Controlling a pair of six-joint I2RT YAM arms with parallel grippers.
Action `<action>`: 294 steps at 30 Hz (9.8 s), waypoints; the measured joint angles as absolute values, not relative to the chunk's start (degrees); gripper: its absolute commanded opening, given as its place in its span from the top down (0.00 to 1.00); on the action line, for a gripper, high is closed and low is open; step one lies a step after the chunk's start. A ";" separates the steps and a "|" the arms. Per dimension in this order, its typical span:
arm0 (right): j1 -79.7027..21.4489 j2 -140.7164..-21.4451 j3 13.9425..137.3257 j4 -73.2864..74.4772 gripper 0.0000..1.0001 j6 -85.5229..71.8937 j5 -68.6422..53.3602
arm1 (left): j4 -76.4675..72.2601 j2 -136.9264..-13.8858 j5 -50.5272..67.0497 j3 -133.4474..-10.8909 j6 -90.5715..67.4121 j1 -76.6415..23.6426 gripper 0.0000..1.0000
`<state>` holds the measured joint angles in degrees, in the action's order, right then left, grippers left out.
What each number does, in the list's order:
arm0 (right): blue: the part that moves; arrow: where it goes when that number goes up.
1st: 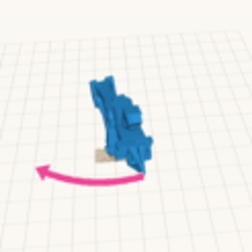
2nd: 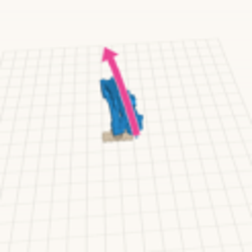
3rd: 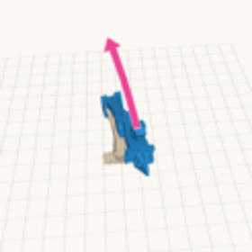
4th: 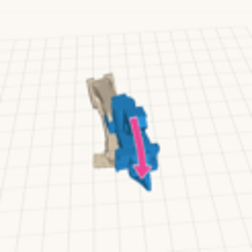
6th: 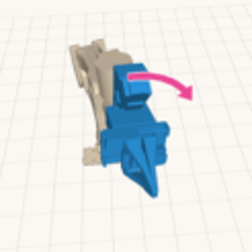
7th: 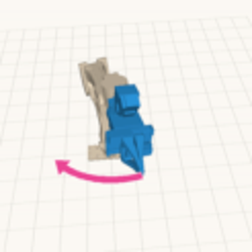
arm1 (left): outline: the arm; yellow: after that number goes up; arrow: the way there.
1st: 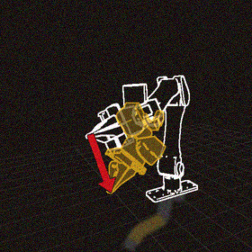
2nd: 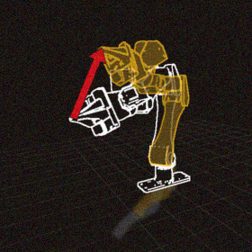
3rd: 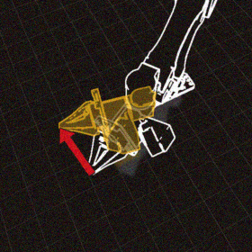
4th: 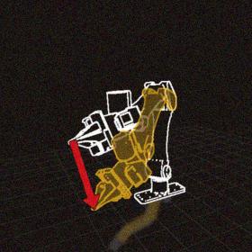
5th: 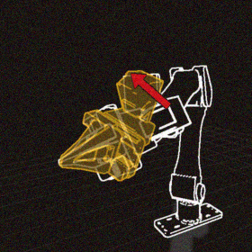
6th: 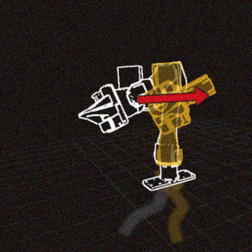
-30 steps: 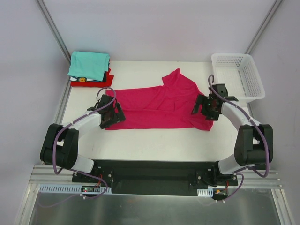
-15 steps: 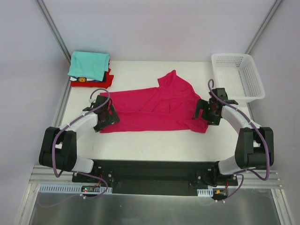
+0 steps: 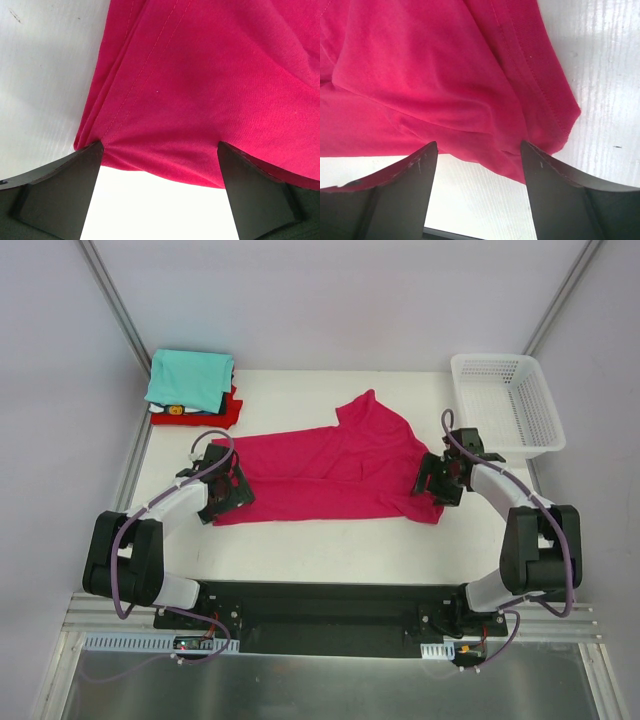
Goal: Fold and stack the t-shirts
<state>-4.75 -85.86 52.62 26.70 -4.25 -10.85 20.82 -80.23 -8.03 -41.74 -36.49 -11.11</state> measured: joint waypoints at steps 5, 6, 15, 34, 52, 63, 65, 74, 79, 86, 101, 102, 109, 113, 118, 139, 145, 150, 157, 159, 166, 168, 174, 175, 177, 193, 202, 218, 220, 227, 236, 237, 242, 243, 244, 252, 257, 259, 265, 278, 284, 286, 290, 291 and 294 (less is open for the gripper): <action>-4.75 -86.96 52.21 25.69 0.36 -4.60 -11.97 | 20.93 -80.20 -8.01 -41.74 -36.49 -11.11 0.01; -4.75 -87.09 52.05 25.47 0.36 -4.69 -12.12 | 20.95 -80.16 -8.01 -41.74 -36.49 -11.11 0.01; -4.21 -88.03 51.77 24.69 0.96 -4.91 -12.51 | 21.91 -79.42 -8.01 -41.74 -36.56 -11.11 0.01; -3.27 -87.61 52.29 26.68 0.99 -5.10 -8.88 | 22.28 -79.37 -7.97 -41.74 -36.56 -11.11 0.01; -0.56 -88.90 58.74 27.88 0.99 -4.84 -5.30 | 22.48 -79.37 -7.97 -41.74 -36.56 -11.11 0.01; 0.62 -94.91 61.56 27.27 0.98 -4.78 -5.19 | 23.05 -79.37 -7.97 -41.74 -36.56 -11.11 0.01; 0.67 -95.55 62.08 27.29 0.63 -4.69 -5.19 | 23.05 -79.37 -7.97 -41.74 -36.56 -11.11 0.01; 1.04 -93.36 61.10 26.96 0.25 -3.88 -5.61 | 23.09 -79.35 -7.97 -41.74 -36.56 -11.11 0.01; 1.04 -85.41 56.47 27.16 0.29 -3.99 -6.46 | 23.07 -79.35 -7.97 -41.74 -36.56 -11.11 0.01; 1.04 -74.98 47.64 27.00 0.35 -4.54 -8.40 | 23.09 -79.35 -7.97 -41.74 -36.56 -11.11 0.01; 1.04 -75.22 41.63 24.58 0.44 -4.91 -10.76 | 23.24 -79.02 -7.57 -41.74 -36.56 -11.11 0.01; 1.04 -75.24 41.80 24.62 0.44 -4.89 -10.72 | 23.27 -79.02 -7.55 -41.74 -36.56 -11.11 0.01; 1.04 -75.26 42.81 23.46 0.46 -4.23 -9.91 | 23.27 -79.02 -7.53 -41.74 -36.56 -11.11 0.01; 1.04 -76.07 42.81 22.39 0.47 -4.12 -9.87 | 23.27 -79.00 -7.53 -41.74 -36.53 -11.11 0.01; 1.04 -78.17 42.81 21.34 0.47 -4.03 -9.91 | 23.27 -78.87 -7.53 -41.74 -36.56 -11.11 0.01; 1.28 -80.05 43.55 21.47 0.99 -3.99 -7.09 | 23.27 -78.72 -7.51 -41.74 -36.56 -11.11 0.01; 2.83 -78.37 44.40 23.05 0.99 -4.01 -3.86 | 23.27 -78.72 -7.51 -41.74 -36.53 -11.11 0.01; 4.73 -78.41 44.91 23.31 0.99 -4.01 -3.27 | 23.29 -78.72 -7.53 -41.74 -36.56 -11.11 0.01; 4.97 -80.16 45.78 23.40 0.49 -3.99 -3.68 | 23.27 -78.72 -7.51 -41.74 -36.53 -11.11 0.01; 5.04 -80.88 45.78 23.55 0.37 -4.12 -3.70 | 23.27 -78.72 -7.53 -41.74 -36.56 -11.11 0.01; 5.06 -79.33 46.02 25.19 0.18 -4.23 -3.64 | 23.29 -78.72 -7.53 -41.74 -36.53 -11.11 0.01; 5.06 -77.67 47.00 26.52 0.18 -4.21 -3.66 | 23.29 -78.72 -7.53 -41.74 -36.56 -11.11 0.01; 5.06 -74.04 50.96 27.70 0.17 -4.23 -4.14 | 26.30 -78.26 -7.55 -44.21 -36.58 -11.11 0.01; 5.04 -74.00 51.31 27.68 0.17 -4.23 -4.43 | 26.92 -77.84 -7.55 -45.25 -36.58 -11.11 0.01; 4.75 -74.00 51.44 27.73 0.17 -4.27 -5.04 | 27.35 -77.03 -7.22 -47.35 -36.58 -11.11 0.01; 3.22 -70.26 49.76 28.25 0.17 -4.40 -8.08 | 22.52 -88.29 -1.67 -55.99 -35.88 -10.57 0.01; 3.22 -69.32 48.34 28.64 0.17 -3.95 -8.60 | 20.38 -93.73 -4.64 -61.32 -33.06 -8.14 0.03; 3.22 -69.10 47.86 28.99 0.18 -3.75 -10.63 | 18.48 -99.68 -6.48 -62.92 -32.56 -4.45 0.35; 3.22 -68.95 47.86 29.02 0.18 -3.64 -10.85 | 18.26 -100.12 -6.42 -63.05 -32.67 -4.45 0.38; 3.20 -68.88 47.03 28.99 0.18 -3.57 -11.40 | 18.13 -100.18 -6.42 -63.09 -33.21 -4.45 0.50; 3.11 -68.88 46.57 29.02 0.18 -3.57 -11.44 | 18.17 -100.18 -6.11 -63.09 -33.61 -4.45 0.72; 3.09 -68.88 46.57 28.99 0.18 -3.57 -11.46 | 18.17 -100.18 -6.09 -63.09 -33.61 -4.45 0.72; 2.92 -68.88 46.57 29.02 0.18 -3.57 -11.70 | 18.22 -100.18 -6.04 -63.09 -33.63 -4.45 0.81; 2.87 -68.88 46.57 28.99 0.18 -3.57 -11.73 | 18.22 -100.18 -6.00 -63.09 -33.63 -4.45 0.82; 2.83 -68.88 46.57 29.02 0.18 -3.57 -11.81 | 18.24 -100.16 -5.98 -63.07 -33.65 -4.45 0.82; 2.55 -68.88 46.57 28.97 0.18 -3.66 -12.05 | 18.79 -99.04 -5.10 -62.28 -33.65 -4.45 0.83; 1.74 -68.88 46.57 28.93 0.18 -3.88 -12.40 | 20.38 -98.08 -5.17 -62.22 -33.63 -4.45 0.83; 1.43 -68.88 46.57 28.88 0.18 -3.97 -12.49 | 21.28 -97.86 -5.26 -62.24 -33.61 -4.45 0.82; 1.23 -68.88 46.57 28.51 0.18 -4.03 -12.53 | 24.34 -97.71 -7.03 -62.83 -33.54 -4.45 0.83; 1.23 -68.84 46.54 28.14 0.17 -4.01 -12.75 | 29.17 -97.69 -9.56 -64.27 -33.39 -3.20 0.84; 1.23 -68.84 46.00 27.68 0.17 -4.01 -13.02 | 30.37 -97.45 -9.89 -65.65 -33.26 -2.52 0.83; 1.23 -68.82 45.91 27.62 0.18 -4.01 -13.23 | 30.55 -97.45 -9.89 -65.93 -33.26 -2.52 0.80; 1.23 -68.49 45.34 27.33 0.17 -3.99 -13.82 | 30.55 -97.45 -8.93 -65.98 -33.23 -2.52 0.65; 1.23 -68.49 45.30 27.33 0.17 -3.97 -13.96 | 30.44 -97.45 -8.25 -65.98 -33.04 -2.52 0.61; 1.23 -68.45 45.30 27.29 0.17 -3.97 -14.31 | 30.11 -97.47 -6.02 -65.98 -32.80 -2.52 0.52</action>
